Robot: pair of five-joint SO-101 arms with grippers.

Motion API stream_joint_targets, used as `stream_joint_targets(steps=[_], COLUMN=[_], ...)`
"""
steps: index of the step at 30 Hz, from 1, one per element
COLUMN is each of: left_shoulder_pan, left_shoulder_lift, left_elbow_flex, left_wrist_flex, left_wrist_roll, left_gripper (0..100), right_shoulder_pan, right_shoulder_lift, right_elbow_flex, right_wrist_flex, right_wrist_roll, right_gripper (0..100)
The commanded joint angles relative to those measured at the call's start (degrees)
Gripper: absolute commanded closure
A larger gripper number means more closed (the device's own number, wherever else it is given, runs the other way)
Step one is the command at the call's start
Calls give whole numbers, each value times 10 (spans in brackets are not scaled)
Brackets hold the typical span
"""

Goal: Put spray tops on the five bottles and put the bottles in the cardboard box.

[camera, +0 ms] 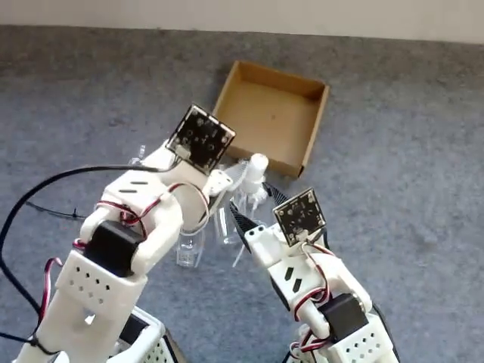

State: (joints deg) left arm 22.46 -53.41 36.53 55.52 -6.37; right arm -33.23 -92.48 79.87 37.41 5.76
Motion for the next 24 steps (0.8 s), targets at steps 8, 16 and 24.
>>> stream_joint_targets(steps=[8, 16, 24], left_shoulder_pan=[-102, -233, -258], left_shoulder_lift=[-21, -42, -170], left_elbow_flex=[-58, 61, 302], left_wrist_flex=[14, 58, -57], left_wrist_roll=[-1, 47, 45], left_gripper=[801, 801, 800], right_shoulder_pan=[27, 54, 72], right_shoulder_lift=[-6, 115, 521], right_elbow_flex=[-8, -94, -339], right_wrist_flex=[-25, -209, -393], right_wrist_roll=[40, 76, 76], right_gripper=[993, 994, 994])
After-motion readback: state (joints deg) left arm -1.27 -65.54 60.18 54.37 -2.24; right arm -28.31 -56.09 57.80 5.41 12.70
